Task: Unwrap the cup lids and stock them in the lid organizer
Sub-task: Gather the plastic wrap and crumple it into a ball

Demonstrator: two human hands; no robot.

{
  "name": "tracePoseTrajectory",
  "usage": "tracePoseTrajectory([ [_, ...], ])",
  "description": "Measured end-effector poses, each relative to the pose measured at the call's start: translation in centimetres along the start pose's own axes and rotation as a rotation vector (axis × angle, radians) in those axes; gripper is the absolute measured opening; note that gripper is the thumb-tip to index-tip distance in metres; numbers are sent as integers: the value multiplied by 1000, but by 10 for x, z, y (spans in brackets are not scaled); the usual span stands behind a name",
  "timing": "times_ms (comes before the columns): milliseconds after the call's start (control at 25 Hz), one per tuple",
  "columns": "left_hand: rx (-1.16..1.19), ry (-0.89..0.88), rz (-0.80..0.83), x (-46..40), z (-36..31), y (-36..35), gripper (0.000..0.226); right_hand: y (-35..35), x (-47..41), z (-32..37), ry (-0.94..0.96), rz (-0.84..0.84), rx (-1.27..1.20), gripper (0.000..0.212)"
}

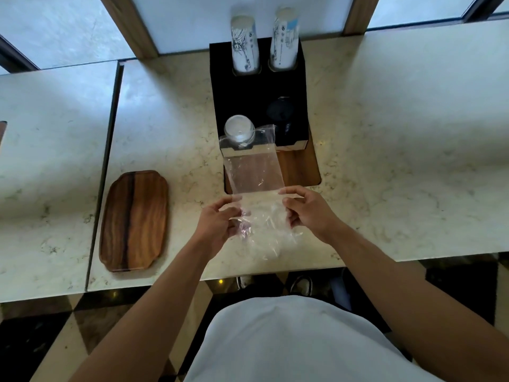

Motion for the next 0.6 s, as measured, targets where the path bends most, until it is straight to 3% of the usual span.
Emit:
tracePoseTrajectory([
  [160, 70, 15, 13, -2, -3, 0, 31, 3, 0, 5, -33, 10, -103, 19],
  [320, 98, 13, 13, -2, -5, -6, 29, 0, 1, 3, -205, 35, -244, 33],
  [480, 81, 21, 15, 0, -7, -12, 29, -6, 2, 8, -108, 187, -106, 34],
  [600, 80, 86, 28, 0, -6, -15, 33, -4, -2, 12, -63, 136, -166, 31],
])
Point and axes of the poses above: each hand's wrist, its own x-axis away from the middle knuckle, its own y-axis out of the back of the hand, z = x × y, the point moved 5 cm from there along -x, towards the middle knuckle, and after that the axes turned 10 degrees about -z, right-handed, at the moved point
